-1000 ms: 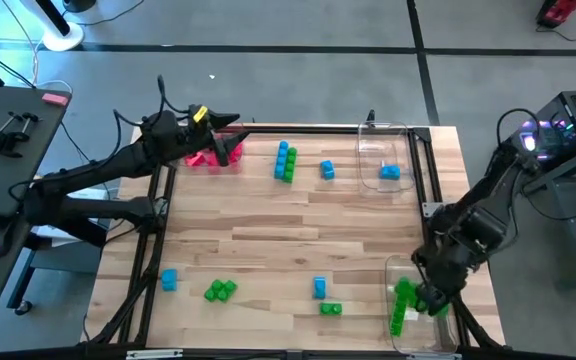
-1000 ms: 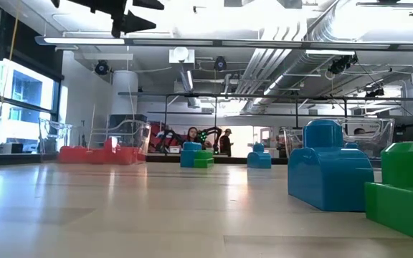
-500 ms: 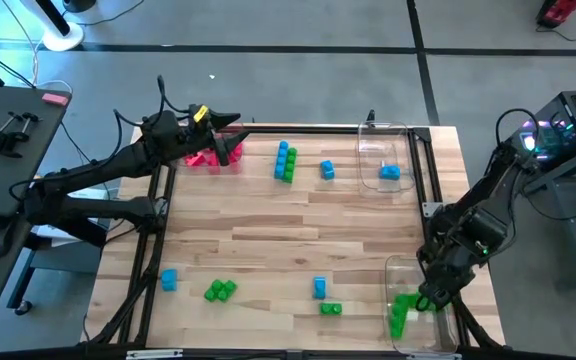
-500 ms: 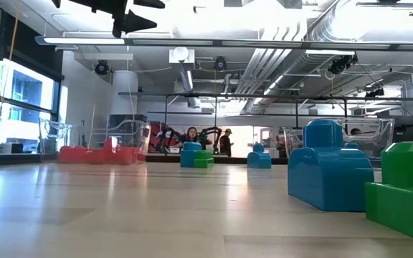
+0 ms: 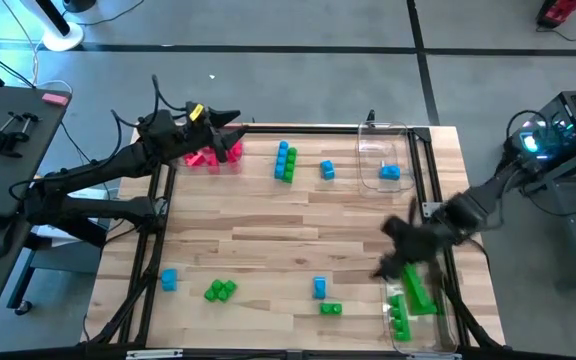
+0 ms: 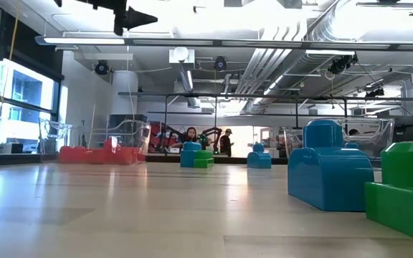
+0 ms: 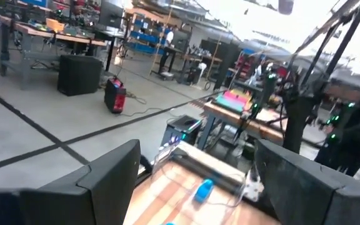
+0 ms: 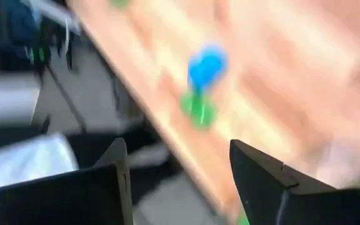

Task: Sort blocks
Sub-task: Put the green game piece into the bottom transparent bin

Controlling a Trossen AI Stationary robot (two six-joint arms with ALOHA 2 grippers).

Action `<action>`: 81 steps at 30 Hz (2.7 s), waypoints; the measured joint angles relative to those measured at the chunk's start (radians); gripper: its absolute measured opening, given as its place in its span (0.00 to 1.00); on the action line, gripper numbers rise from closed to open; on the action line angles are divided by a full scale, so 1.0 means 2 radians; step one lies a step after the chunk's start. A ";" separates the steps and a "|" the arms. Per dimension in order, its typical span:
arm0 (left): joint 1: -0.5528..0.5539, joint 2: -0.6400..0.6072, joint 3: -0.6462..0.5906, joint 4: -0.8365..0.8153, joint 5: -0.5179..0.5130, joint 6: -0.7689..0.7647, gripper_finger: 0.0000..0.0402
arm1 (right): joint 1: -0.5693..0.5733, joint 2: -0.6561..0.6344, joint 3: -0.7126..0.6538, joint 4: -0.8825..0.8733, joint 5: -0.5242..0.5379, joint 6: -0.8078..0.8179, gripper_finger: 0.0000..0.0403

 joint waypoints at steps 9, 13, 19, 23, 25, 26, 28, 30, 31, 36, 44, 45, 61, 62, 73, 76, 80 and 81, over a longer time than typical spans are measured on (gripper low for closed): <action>-0.001 -0.001 0.000 0.025 0.077 -0.076 0.75 | -0.254 0.075 0.000 0.139 -0.042 -0.366 0.40; -0.001 -0.008 0.000 0.025 0.160 -0.130 0.75 | -0.329 0.145 0.000 0.246 -0.113 -0.466 0.40; -0.045 -0.029 0.000 -0.076 0.292 -0.214 0.73 | -0.402 0.205 0.000 0.299 -0.234 -0.535 0.40; -0.134 -0.033 0.000 -0.251 0.244 -0.238 0.71 | -0.442 0.198 0.000 0.293 -0.239 -0.578 0.40; -0.194 -0.030 0.000 -0.353 0.189 -0.260 0.70 | -0.463 0.186 0.000 0.293 -0.239 -0.595 0.40; -0.227 -0.026 0.000 -0.395 0.159 -0.276 0.70 | -0.473 0.179 0.000 0.293 -0.239 -0.601 0.40; -0.296 -0.019 0.000 -0.465 0.102 -0.325 0.70 | -0.492 0.168 0.000 0.292 -0.239 -0.611 0.40; -0.366 -0.009 -0.001 -0.499 0.063 -0.389 0.70 | -0.507 0.160 0.000 0.291 -0.238 -0.622 0.40; -0.399 -0.003 -0.001 -0.500 0.046 -0.422 0.70 | -0.512 0.158 0.000 0.289 -0.237 -0.627 0.40; -0.529 0.062 -0.001 -0.471 -0.024 -0.582 0.70 | -0.527 0.155 0.000 0.280 -0.238 -0.657 0.40; -0.591 0.220 -0.001 -0.385 0.026 -0.683 0.70 | -0.527 0.157 0.000 0.269 -0.228 -0.703 0.40; -0.591 0.233 -0.001 -0.376 0.025 -0.682 0.70 | -0.529 0.157 0.000 0.270 -0.226 -0.704 0.40; -0.587 0.297 0.002 -0.395 0.037 -0.660 0.70 | -0.529 0.157 0.000 0.245 -0.225 -0.702 0.40; -0.587 0.296 0.002 -0.397 0.037 -0.656 0.70 | -0.529 0.157 0.000 0.245 -0.225 -0.702 0.40; -0.555 0.279 -0.001 -0.372 -0.015 -0.551 0.70 | -0.529 0.157 0.000 0.247 -0.224 -0.689 0.40; -0.546 0.277 -0.001 -0.371 -0.003 -0.517 0.70 | -0.529 0.157 0.000 0.247 -0.224 -0.686 0.40; -0.546 0.265 -0.001 -0.379 0.021 -0.527 0.70 | -0.529 0.157 0.000 0.247 -0.224 -0.681 0.40; -0.550 0.260 -0.001 -0.388 0.024 -0.543 0.70 | -0.529 0.157 0.000 0.247 -0.224 -0.680 0.40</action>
